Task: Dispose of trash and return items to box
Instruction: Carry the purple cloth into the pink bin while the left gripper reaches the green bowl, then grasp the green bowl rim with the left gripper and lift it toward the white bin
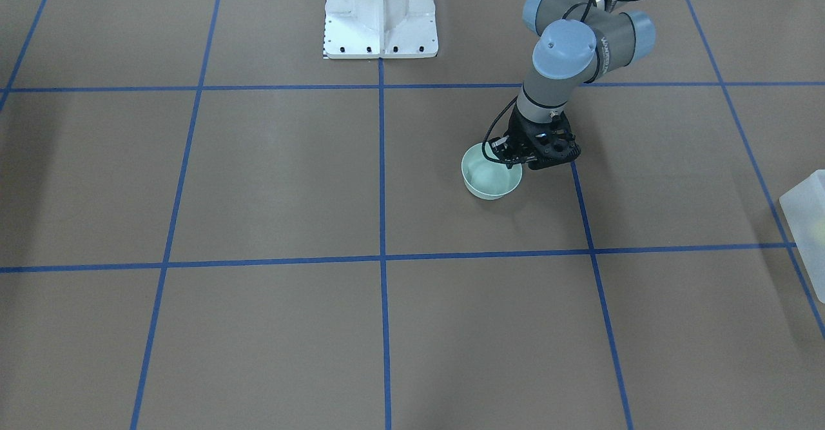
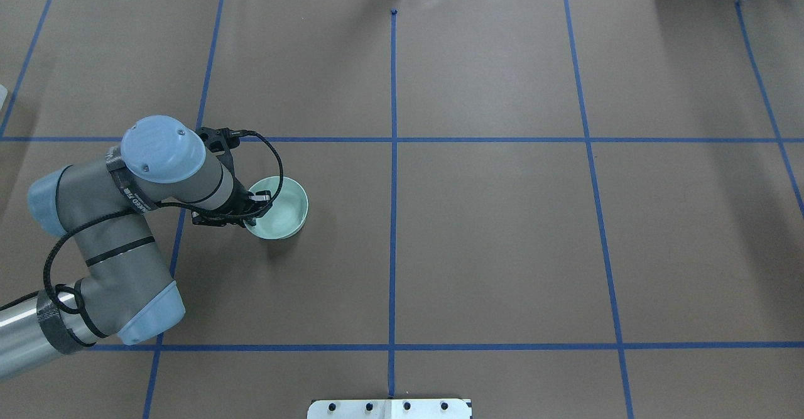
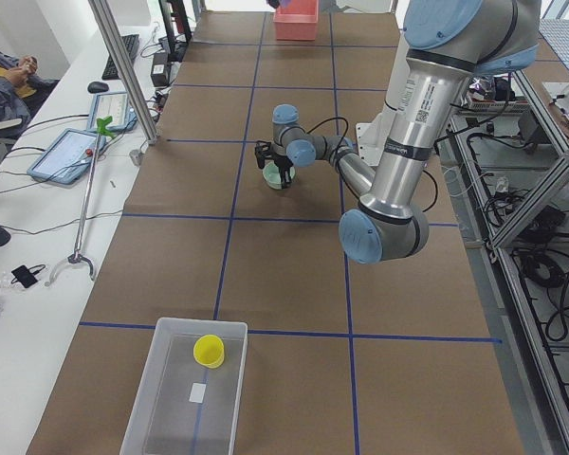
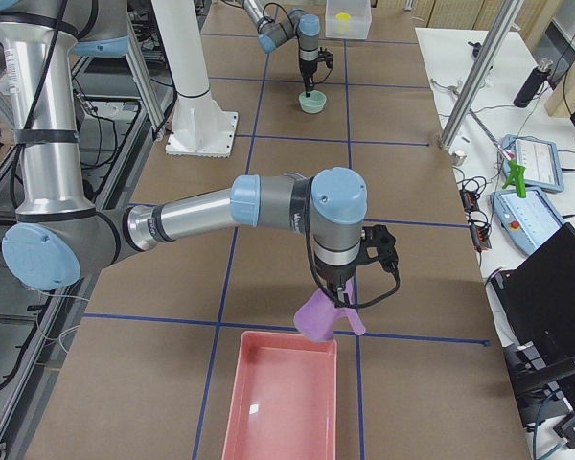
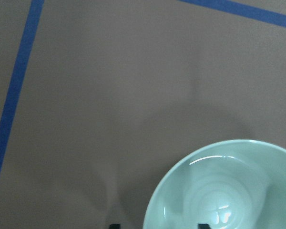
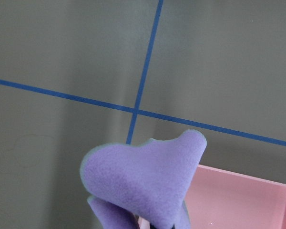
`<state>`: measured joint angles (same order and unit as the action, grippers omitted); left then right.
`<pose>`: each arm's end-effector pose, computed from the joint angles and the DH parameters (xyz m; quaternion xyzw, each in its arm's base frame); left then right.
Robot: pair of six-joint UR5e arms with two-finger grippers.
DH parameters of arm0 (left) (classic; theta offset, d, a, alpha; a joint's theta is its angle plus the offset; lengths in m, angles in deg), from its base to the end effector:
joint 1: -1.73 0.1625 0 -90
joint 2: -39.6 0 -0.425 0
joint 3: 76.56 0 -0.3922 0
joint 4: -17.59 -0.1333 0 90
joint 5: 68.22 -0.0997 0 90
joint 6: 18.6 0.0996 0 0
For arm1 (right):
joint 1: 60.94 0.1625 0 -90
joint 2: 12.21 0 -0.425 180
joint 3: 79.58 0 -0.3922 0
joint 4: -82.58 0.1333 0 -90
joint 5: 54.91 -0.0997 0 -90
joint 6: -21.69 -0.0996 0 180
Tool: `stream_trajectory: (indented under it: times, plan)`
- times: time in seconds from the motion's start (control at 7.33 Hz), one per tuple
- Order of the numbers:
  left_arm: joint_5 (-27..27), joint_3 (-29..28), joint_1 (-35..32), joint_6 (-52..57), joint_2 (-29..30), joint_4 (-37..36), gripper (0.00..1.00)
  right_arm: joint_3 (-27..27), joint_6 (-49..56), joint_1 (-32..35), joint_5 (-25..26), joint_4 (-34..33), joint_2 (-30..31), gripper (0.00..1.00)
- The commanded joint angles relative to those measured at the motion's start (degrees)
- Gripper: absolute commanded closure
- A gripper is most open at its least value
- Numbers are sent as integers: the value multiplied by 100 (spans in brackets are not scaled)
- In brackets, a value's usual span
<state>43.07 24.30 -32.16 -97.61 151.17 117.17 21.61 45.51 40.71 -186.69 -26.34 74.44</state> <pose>0.4634 -0.4283 0.3496 -0.0249 0.3914 -0.1172 0.9124 0.1662 -0.4744 0.5700 0.0745 -0.3503 -0.0854 0.9298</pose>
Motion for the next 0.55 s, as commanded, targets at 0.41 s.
stream_trajectory:
  times: [0.41]
  plan:
    - [2368,268,-3045,2405,-545,-115,100,-1425,1047,153,513,877,552,100]
